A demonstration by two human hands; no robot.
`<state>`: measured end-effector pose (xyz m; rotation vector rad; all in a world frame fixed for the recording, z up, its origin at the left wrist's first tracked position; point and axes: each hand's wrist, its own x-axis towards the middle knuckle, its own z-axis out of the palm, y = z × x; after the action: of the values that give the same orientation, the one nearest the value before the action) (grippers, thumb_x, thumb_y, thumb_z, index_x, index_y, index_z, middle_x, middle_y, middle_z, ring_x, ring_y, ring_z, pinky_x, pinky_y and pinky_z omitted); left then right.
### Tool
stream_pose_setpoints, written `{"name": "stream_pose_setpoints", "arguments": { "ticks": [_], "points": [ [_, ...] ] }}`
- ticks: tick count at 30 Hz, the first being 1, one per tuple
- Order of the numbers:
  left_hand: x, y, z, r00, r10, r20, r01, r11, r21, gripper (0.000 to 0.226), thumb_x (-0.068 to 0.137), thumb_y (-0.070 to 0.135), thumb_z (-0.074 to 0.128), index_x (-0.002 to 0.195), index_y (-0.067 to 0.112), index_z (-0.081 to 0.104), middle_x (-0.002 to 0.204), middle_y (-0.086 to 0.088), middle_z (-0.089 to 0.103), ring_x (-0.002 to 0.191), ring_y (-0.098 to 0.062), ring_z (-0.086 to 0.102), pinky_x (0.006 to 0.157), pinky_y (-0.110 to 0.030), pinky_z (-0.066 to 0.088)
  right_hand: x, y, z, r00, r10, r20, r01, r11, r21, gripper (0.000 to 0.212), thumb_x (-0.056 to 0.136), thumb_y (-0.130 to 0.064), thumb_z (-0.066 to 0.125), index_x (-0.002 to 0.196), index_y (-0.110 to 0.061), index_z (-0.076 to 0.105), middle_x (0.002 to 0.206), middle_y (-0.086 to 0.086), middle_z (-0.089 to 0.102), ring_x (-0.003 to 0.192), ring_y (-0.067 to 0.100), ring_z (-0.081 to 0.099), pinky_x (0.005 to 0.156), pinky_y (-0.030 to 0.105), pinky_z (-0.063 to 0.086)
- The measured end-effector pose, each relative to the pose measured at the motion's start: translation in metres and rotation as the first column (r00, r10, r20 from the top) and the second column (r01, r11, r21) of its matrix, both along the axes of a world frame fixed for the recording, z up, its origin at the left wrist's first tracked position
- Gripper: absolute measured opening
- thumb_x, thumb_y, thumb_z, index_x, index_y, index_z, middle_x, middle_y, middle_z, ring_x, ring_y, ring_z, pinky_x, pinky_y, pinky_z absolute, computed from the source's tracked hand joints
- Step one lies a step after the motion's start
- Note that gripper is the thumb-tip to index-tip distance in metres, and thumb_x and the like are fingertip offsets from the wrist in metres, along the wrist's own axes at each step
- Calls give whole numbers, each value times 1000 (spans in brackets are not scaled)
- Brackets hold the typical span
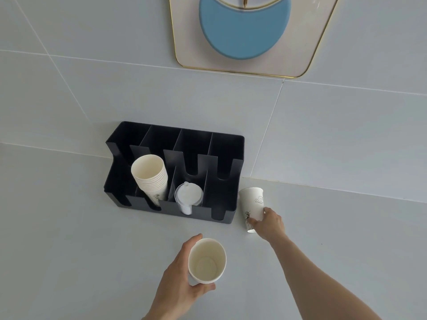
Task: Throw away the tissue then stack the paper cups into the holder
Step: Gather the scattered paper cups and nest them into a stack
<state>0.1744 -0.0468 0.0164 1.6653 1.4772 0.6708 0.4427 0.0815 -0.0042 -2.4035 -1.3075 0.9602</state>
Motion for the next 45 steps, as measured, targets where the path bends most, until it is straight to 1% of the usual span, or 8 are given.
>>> {"name": "stream_pose_setpoints", "arguments": {
  "ticks": [7,11,16,25,29,34,39,45],
  "points": [
    [-1,2,1,1000,-22,-3,22,1000,3,109,58,41,93,132,71,19,140,44,35,118,18,44,91,-12,41,2,-30,19,867,-267,-420,293,956,-3,24,77,-20,79,92,-3,70,86,13,67,67,20,54,59,30,38],
    [-2,1,1,1000,-18,-10,18,1000,-16,108,58,43,93,133,70,20,137,43,38,117,14,48,93,-19,44,-8,-67,67,817,-136,-560,258,955,144,18,79,-14,79,96,-17,74,92,2,78,83,17,70,67,26,48],
    [-2,1,-1,1000,-1,-9,0,999,-33,109,56,44,94,138,63,24,125,36,55,114,2,56,93,-23,49,-42,-113,109,732,116,-671,167,925,341,43,78,-2,80,116,-15,65,108,3,78,102,18,74,84,33,61],
    [-1,2,4,1000,-13,9,14,998,-67,99,54,51,91,132,56,30,119,37,57,107,10,58,82,-13,49,-91,-145,71,894,342,-290,-151,839,523,61,71,-27,83,126,-31,57,119,-19,66,119,2,59,96,17,45],
    [0,0,6,1000,-7,3,7,994,-109,84,48,60,77,126,43,51,110,33,62,110,3,61,75,-6,46,-91,-149,57,886,383,-263,-221,846,485,89,73,-43,84,149,-31,40,140,-23,52,133,2,49,108,25,43],
    [-6,2,13,997,-71,34,73,996,-50,112,56,54,90,143,56,20,139,47,36,122,14,48,90,-17,48,-81,-147,59,845,470,-257,-321,828,460,111,70,-52,87,158,-31,22,149,-22,43,138,2,42,110,27,42],
    [-19,1,23,996,-83,41,86,994,-69,120,56,51,90,148,57,13,147,37,38,130,5,48,105,-26,45,-82,-142,61,848,521,-92,-424,774,470,96,77,-58,75,157,-31,28,147,-19,47,130,1,48,108,29,45],
    [-30,4,27,992,-86,88,91,994,-57,82,75,48,82,144,51,39,141,28,54,129,4,51,111,-32,48,-81,-139,60,846,528,-70,-440,766,468,88,79,-56,73,154,-31,35,147,-18,50,125,4,52,104,32,48]
  ]
}}
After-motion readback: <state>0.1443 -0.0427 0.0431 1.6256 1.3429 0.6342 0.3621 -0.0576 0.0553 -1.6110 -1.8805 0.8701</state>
